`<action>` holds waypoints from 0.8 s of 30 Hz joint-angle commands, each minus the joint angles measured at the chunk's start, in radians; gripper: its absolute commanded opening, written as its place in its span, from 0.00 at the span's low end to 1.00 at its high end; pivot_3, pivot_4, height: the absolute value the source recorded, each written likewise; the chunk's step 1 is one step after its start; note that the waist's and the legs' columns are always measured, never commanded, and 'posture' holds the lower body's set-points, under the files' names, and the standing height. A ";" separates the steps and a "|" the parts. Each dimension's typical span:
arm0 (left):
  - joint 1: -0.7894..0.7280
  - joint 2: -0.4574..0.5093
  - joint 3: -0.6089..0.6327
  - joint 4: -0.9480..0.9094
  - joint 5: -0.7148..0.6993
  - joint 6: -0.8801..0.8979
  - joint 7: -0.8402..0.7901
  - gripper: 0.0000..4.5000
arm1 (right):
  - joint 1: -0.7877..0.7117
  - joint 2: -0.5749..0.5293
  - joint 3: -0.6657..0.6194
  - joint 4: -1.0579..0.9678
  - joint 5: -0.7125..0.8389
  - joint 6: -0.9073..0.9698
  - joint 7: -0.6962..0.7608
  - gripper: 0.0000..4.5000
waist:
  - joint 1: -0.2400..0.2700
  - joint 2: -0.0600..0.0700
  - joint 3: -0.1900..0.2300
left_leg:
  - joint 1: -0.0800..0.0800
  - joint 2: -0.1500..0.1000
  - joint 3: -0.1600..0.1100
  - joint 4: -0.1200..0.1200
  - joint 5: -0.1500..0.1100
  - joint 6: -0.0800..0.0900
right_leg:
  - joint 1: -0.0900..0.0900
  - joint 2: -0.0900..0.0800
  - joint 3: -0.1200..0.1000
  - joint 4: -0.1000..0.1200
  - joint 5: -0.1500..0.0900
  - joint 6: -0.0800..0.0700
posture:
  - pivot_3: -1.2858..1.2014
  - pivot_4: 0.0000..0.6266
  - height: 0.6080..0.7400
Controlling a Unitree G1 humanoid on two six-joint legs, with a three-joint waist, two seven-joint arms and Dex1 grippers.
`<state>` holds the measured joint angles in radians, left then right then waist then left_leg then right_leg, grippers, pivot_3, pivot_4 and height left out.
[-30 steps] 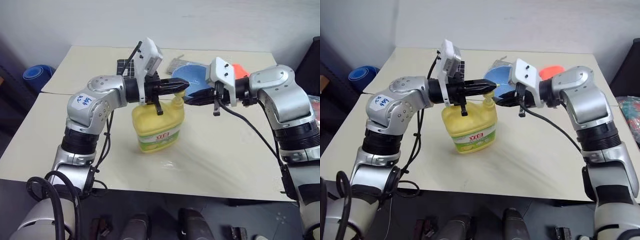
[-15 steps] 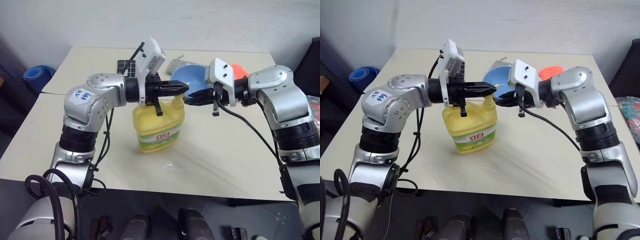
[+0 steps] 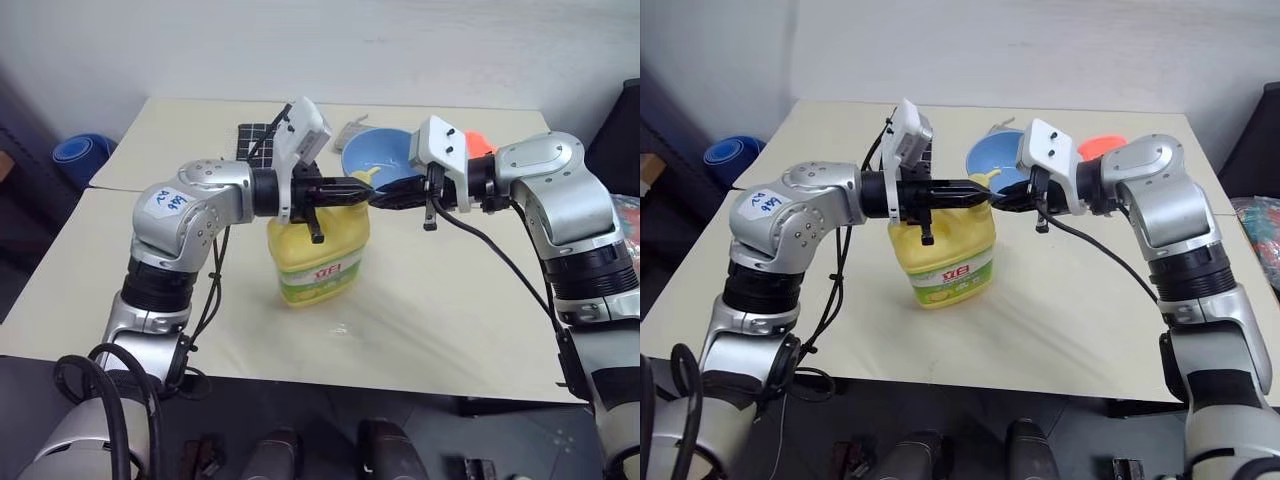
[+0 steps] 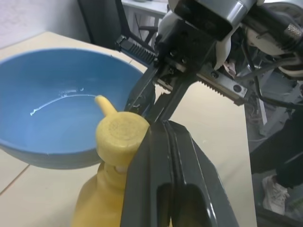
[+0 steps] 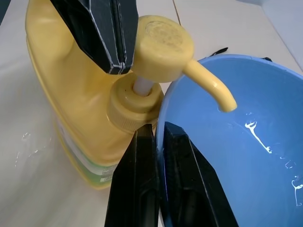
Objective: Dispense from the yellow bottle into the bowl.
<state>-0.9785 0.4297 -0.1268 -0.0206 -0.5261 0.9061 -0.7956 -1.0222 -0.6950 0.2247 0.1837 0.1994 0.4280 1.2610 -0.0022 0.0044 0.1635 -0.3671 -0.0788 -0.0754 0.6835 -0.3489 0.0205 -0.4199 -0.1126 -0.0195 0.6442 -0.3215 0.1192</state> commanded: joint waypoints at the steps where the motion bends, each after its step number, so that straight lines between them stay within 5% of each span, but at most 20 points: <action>1: 0.058 -0.011 -0.039 0.059 0.019 0.068 0.016 0.01 | -0.005 0.002 -0.035 -0.045 0.019 -0.013 0.003 0.00 | 0.000 0.000 0.000 | 0.000 0.000 0.000 0.000 0.000 0.000 | 0.000 0.000 0.000 0.000 0.000 0.000 | 0.52 0.24 1.00; 14: -0.114 -0.064 0.147 0.038 -0.086 0.093 0.055 0.01 | 0.001 0.003 -0.039 -0.054 0.017 -0.006 -0.011 0.00 | -0.001 -0.002 0.002 | -0.006 0.000 0.000 0.000 0.000 0.000 | -0.006 0.000 0.000 0.001 0.000 0.000 | 0.52 0.24 1.00; 24: -0.155 -0.049 0.155 0.047 -0.098 0.108 0.061 0.01 | -0.006 0.010 -0.043 -0.046 0.013 -0.003 -0.022 0.00 | -0.006 -0.003 0.002 | -0.008 -0.001 0.001 0.000 0.000 0.000 | -0.012 0.001 -0.002 0.002 0.000 0.000 | 0.52 0.24 1.00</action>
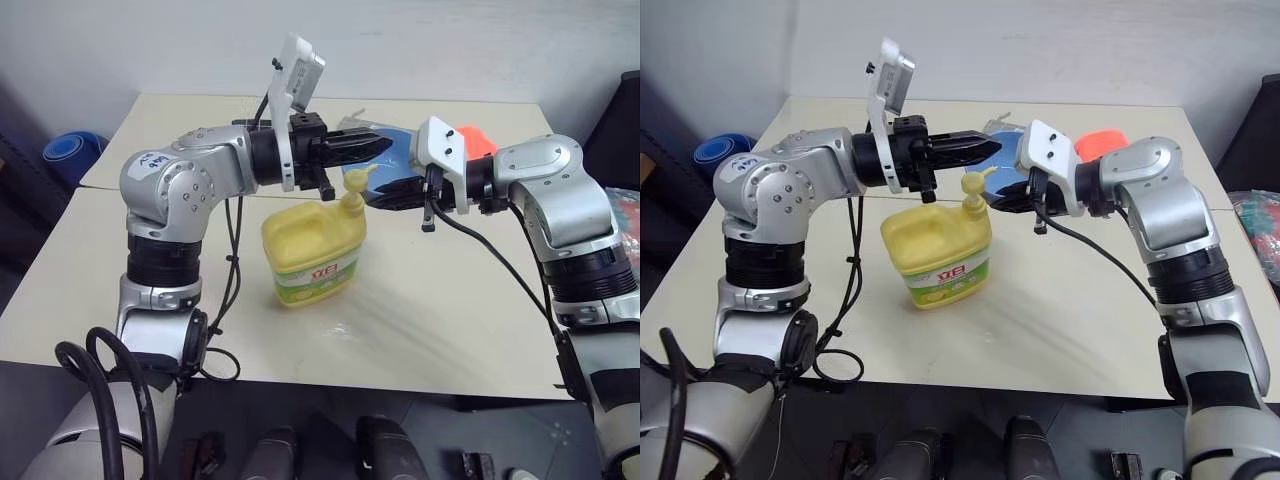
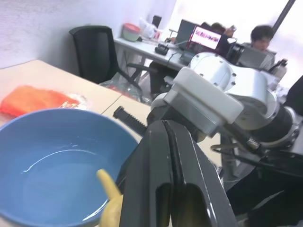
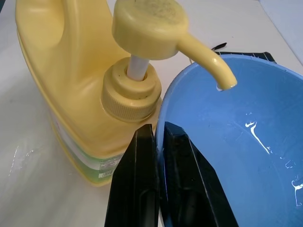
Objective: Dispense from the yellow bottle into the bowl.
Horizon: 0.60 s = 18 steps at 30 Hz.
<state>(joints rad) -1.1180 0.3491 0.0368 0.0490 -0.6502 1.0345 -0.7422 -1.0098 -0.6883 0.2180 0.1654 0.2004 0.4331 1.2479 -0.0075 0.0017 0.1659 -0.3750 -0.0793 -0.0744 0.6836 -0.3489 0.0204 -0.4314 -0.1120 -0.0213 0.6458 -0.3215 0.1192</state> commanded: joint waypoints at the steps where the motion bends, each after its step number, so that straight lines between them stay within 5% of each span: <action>1: -0.013 0.039 -0.020 -0.020 0.038 -0.026 0.008 0.01 | -0.018 0.003 -0.036 -0.028 0.012 -0.008 -0.010 0.00 | -0.001 0.000 0.000 | 0.000 0.000 0.000 0.000 0.000 0.000 | 0.000 0.000 0.000 0.000 0.000 0.000 | 0.52 0.24 1.00; 18: 0.042 0.063 -0.147 -0.011 0.142 -0.080 -0.021 0.01 | -0.027 0.006 -0.030 -0.032 0.016 0.003 -0.008 0.00 | 0.003 0.000 0.000 | 0.000 -0.001 0.000 0.000 0.000 0.000 | 0.001 0.000 0.000 0.000 0.000 0.000 | 0.52 0.24 1.00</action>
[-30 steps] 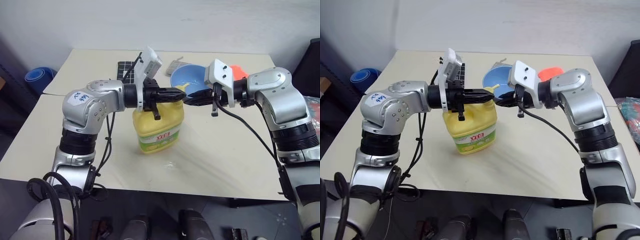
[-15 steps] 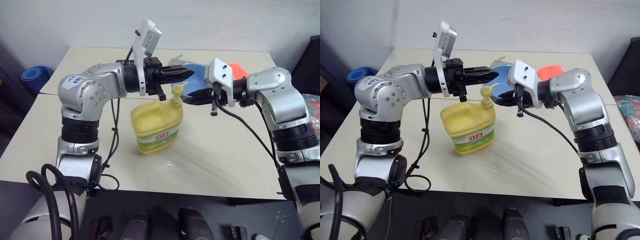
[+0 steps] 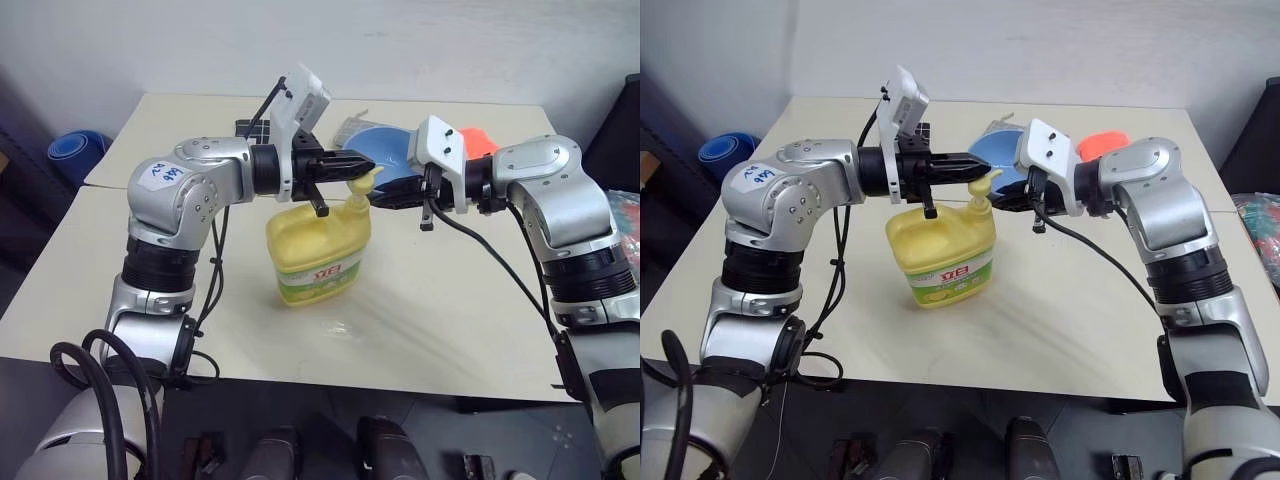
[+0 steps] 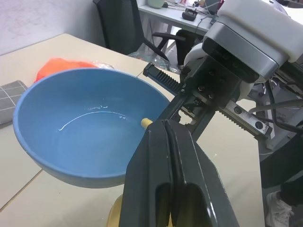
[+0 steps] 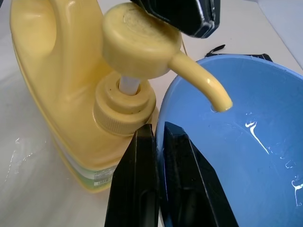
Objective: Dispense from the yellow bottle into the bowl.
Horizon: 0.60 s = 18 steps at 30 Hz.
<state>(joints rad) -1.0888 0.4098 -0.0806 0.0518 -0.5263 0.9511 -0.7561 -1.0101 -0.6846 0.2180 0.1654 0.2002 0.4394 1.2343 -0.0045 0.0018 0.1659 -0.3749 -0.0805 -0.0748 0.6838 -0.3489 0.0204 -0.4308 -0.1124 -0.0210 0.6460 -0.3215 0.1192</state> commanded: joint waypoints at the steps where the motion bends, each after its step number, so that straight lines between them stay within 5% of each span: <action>1: 0.011 0.006 -0.033 -0.015 0.022 0.000 -0.010 0.01 | -0.028 0.003 -0.030 -0.031 0.016 -0.004 0.006 0.00 | 0.000 0.000 0.000 | 0.000 0.000 0.000 0.000 0.000 0.000 | 0.000 0.000 0.000 0.000 0.000 0.000 | 0.52 0.24 1.00; 18: 0.022 0.071 -0.174 -0.049 0.133 -0.072 -0.104 0.01 | -0.009 0.002 -0.034 -0.042 0.017 -0.007 0.005 0.00 | 0.000 0.000 0.000 | 0.001 0.000 -0.001 0.000 0.000 0.000 | 0.002 0.000 0.000 0.000 0.000 0.000 | 0.52 0.24 1.00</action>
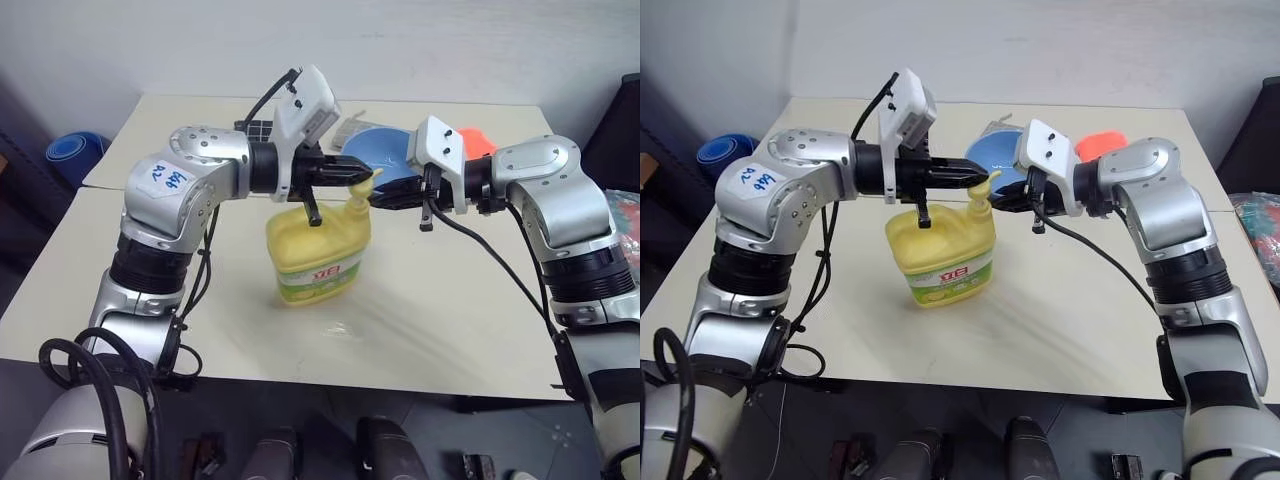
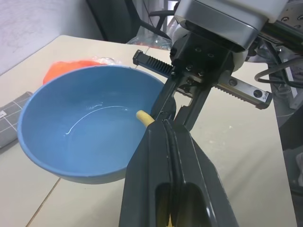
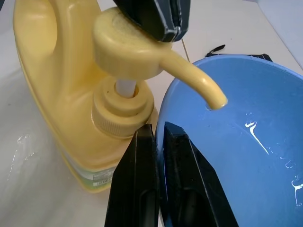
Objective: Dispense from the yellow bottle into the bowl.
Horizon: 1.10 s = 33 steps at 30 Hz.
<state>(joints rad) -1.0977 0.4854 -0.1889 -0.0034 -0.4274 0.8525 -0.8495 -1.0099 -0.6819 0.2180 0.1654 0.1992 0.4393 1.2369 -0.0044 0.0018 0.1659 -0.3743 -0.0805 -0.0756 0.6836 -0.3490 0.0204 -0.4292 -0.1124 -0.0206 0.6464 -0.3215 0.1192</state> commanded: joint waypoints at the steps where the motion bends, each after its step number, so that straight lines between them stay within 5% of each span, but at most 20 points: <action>1: 0.033 -0.012 -0.065 0.014 0.033 0.029 -0.009 0.01 | -0.008 -0.001 -0.034 -0.044 0.018 -0.007 0.002 0.00 | 0.000 0.000 0.000 | 0.000 0.000 0.000 0.000 0.000 0.000 | 0.000 0.000 0.000 0.000 0.000 0.000 | 0.52 0.24 1.00; 20: 0.097 -0.025 -0.101 0.078 0.093 0.008 -0.001 0.01 | 0.030 0.001 -0.046 -0.094 0.029 0.017 -0.002 0.00 | 0.001 0.000 -0.001 | 0.005 0.000 0.000 0.000 0.000 0.000 | 0.004 0.000 0.001 0.000 0.000 0.000 | 0.52 0.24 1.00; 33: 0.038 -0.044 0.045 0.029 0.019 0.002 0.020 0.01 | 0.068 -0.067 -0.073 -0.124 0.029 0.033 0.011 0.00 | 0.002 0.000 -0.001 | 0.004 0.000 0.000 0.000 0.000 0.000 | 0.004 0.000 0.002 0.000 0.000 0.000 | 0.52 0.24 1.00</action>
<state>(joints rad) -1.0674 0.4479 -0.1535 0.0152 -0.3969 0.8323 -0.8348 -0.9371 -0.7274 0.1906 0.0911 0.2064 0.4686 1.2443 -0.0023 0.0015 0.1649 -0.3708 -0.0810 -0.0758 0.6838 -0.3490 0.0205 -0.4257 -0.1127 -0.0190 0.6468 -0.3215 0.1192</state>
